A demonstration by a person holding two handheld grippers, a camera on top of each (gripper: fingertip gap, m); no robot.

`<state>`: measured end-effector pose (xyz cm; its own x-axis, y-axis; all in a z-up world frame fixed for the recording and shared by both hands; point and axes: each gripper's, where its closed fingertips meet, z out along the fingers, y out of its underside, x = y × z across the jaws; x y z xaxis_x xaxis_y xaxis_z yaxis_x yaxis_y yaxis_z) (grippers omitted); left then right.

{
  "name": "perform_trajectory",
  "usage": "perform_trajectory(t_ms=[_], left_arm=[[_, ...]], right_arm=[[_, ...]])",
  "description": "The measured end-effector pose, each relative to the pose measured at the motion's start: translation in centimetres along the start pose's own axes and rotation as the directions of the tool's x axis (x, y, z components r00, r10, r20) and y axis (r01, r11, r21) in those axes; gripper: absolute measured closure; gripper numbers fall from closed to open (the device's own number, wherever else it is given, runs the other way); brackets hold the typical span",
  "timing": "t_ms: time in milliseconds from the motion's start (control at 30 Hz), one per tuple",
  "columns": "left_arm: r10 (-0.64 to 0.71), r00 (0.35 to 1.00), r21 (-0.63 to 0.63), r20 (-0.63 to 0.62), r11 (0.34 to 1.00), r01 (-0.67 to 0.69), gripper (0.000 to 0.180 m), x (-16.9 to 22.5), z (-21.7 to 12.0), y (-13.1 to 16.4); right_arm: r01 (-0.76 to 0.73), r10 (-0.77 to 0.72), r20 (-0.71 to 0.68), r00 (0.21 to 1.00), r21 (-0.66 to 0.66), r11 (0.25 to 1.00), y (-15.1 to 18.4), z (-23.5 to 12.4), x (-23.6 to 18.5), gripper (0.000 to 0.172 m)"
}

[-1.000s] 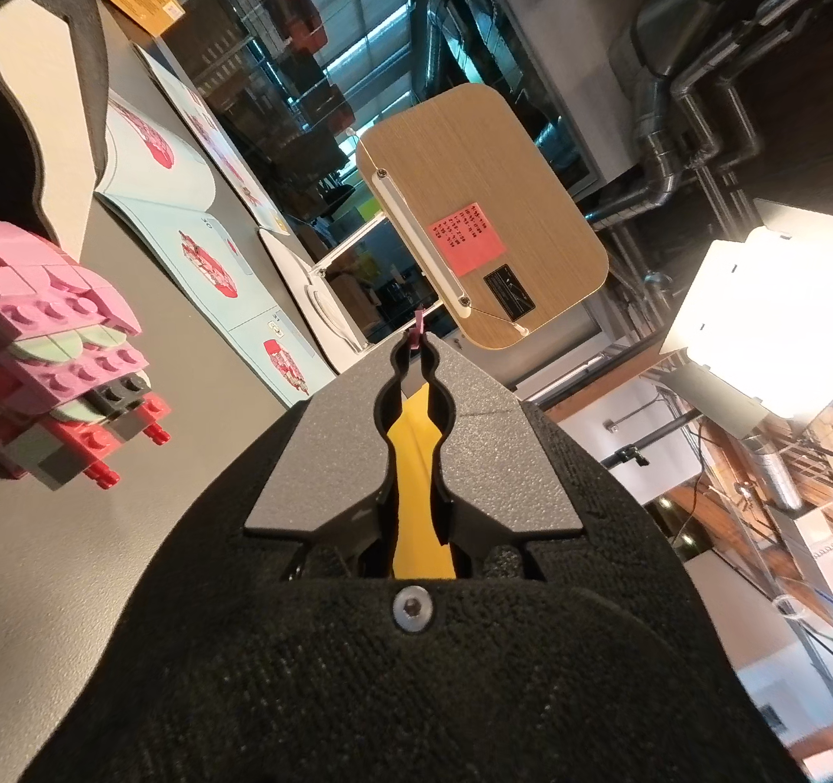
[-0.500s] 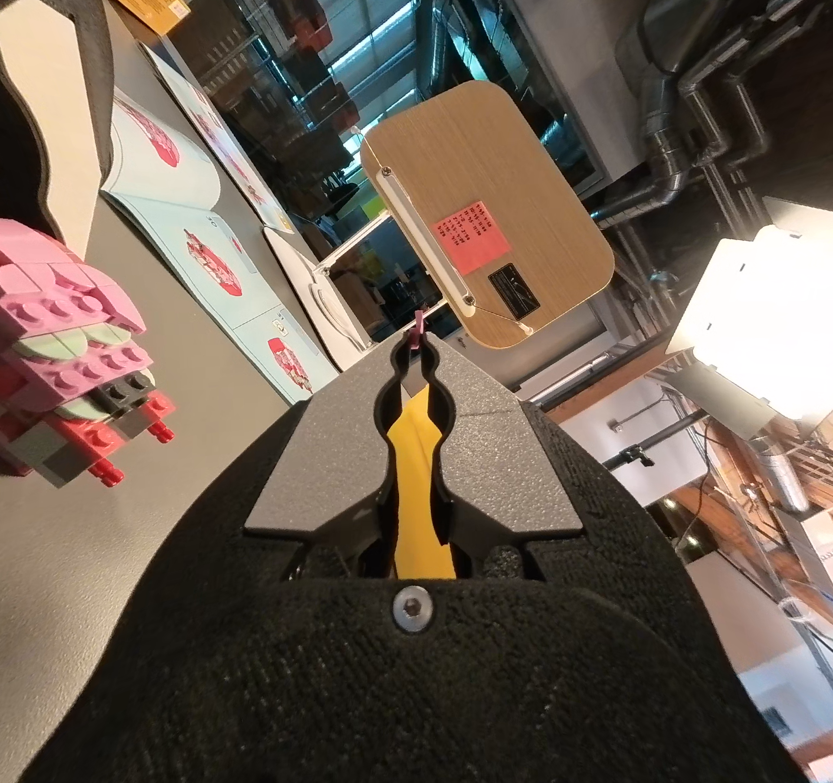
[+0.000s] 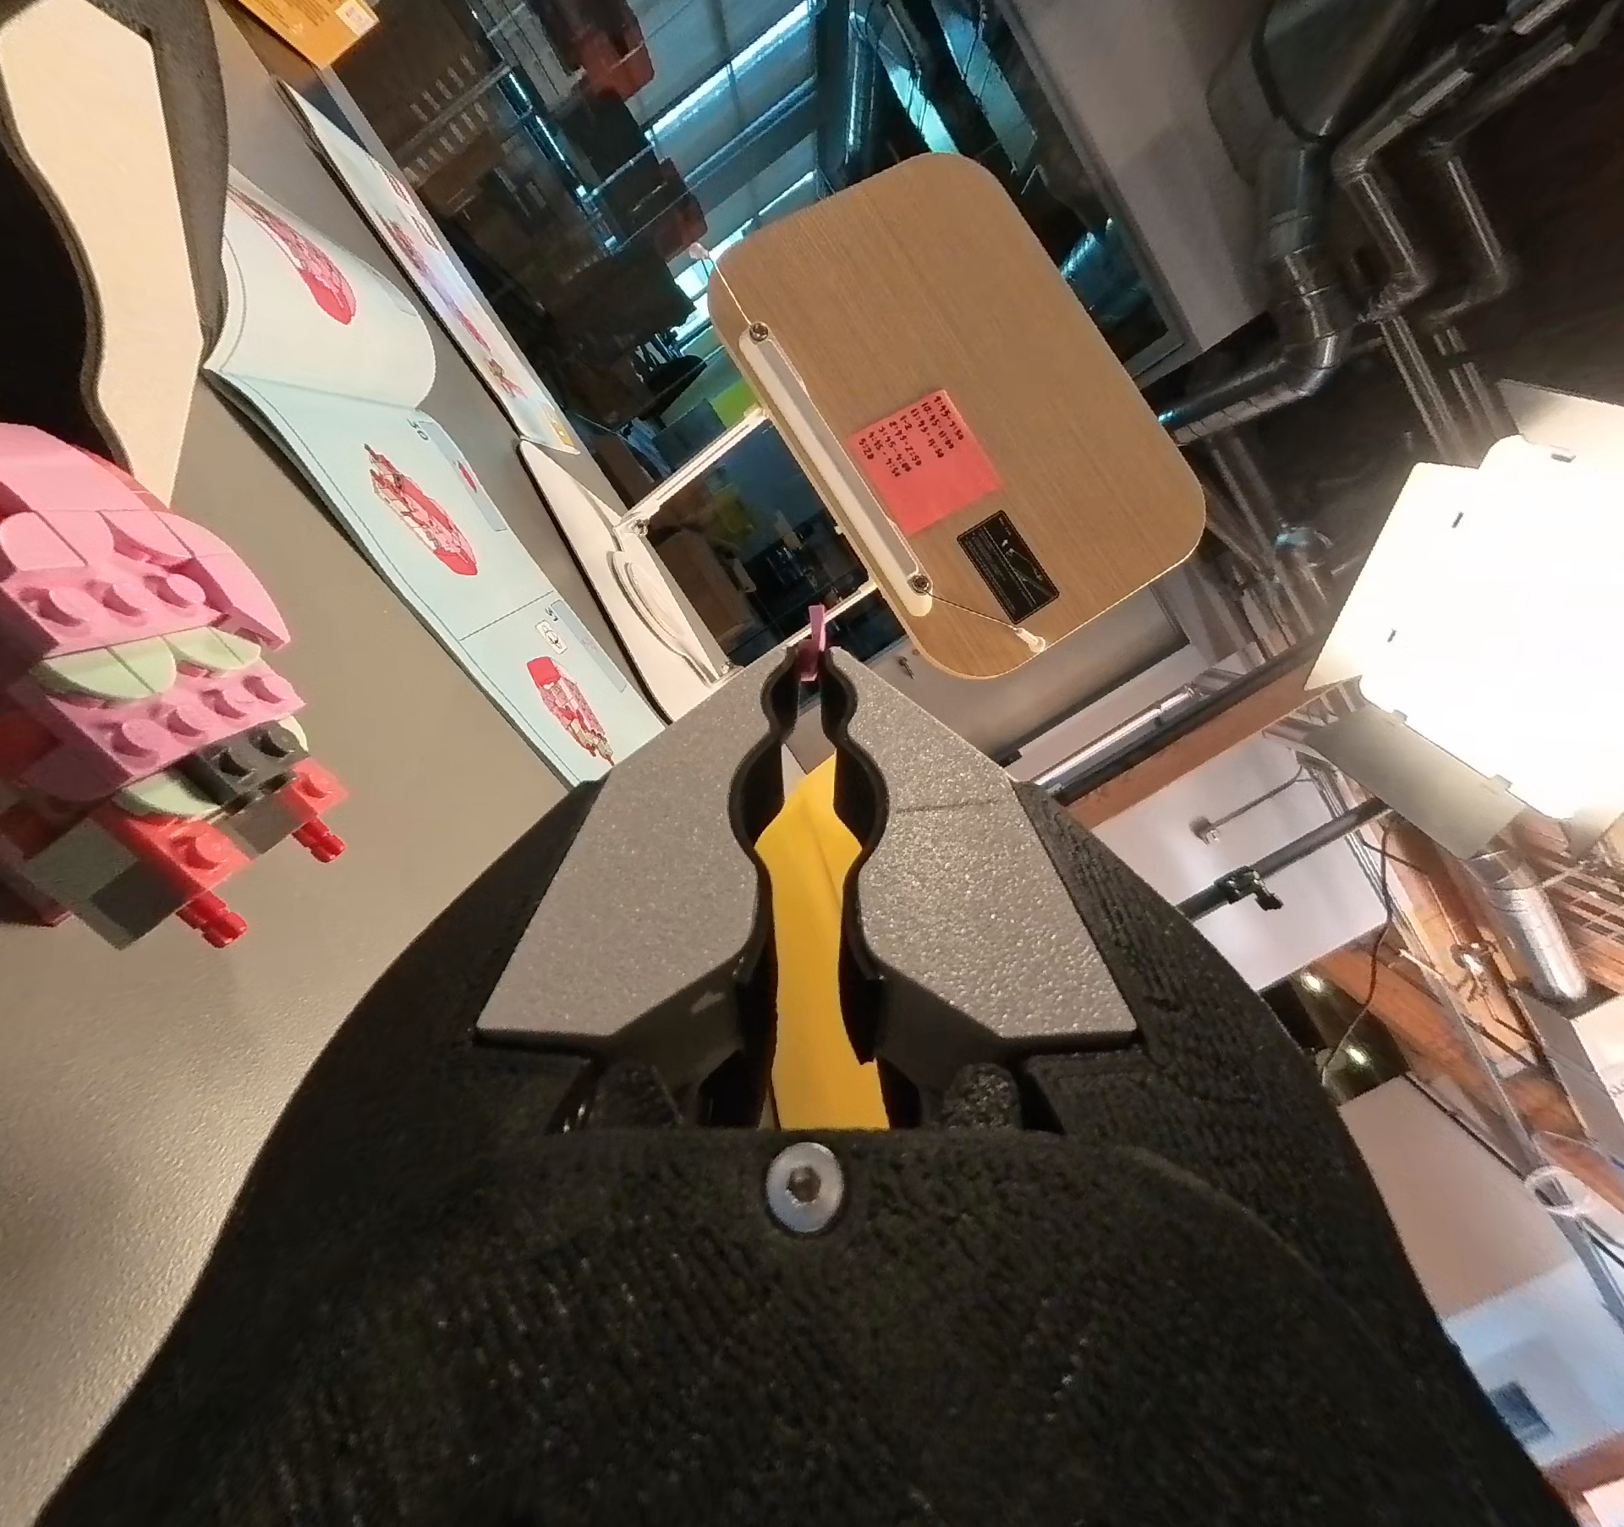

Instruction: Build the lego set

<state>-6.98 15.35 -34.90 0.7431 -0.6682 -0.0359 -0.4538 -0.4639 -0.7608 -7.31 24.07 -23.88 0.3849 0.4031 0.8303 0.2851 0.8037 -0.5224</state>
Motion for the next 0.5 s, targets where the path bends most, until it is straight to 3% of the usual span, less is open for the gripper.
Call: perform_trajectory(t_ms=[333, 500], left_arm=[[-0.002, 1.000, -0.001, -0.003, 1.000, 0.002, 0.141, 0.0, 0.0, 0.0], [-0.004, 1.000, -0.001, -0.006, 1.000, 0.004, 0.141, 0.0, 0.0, 0.0]], right_arm=[[-0.002, 0.002, -0.010, 1.000, -0.004, 1.000, 0.1, -0.1, 0.1, 0.170], [-0.055, 0.050, -0.083, 0.995, -0.057, 0.997, 1.3, -0.8, 1.6, 0.170]])
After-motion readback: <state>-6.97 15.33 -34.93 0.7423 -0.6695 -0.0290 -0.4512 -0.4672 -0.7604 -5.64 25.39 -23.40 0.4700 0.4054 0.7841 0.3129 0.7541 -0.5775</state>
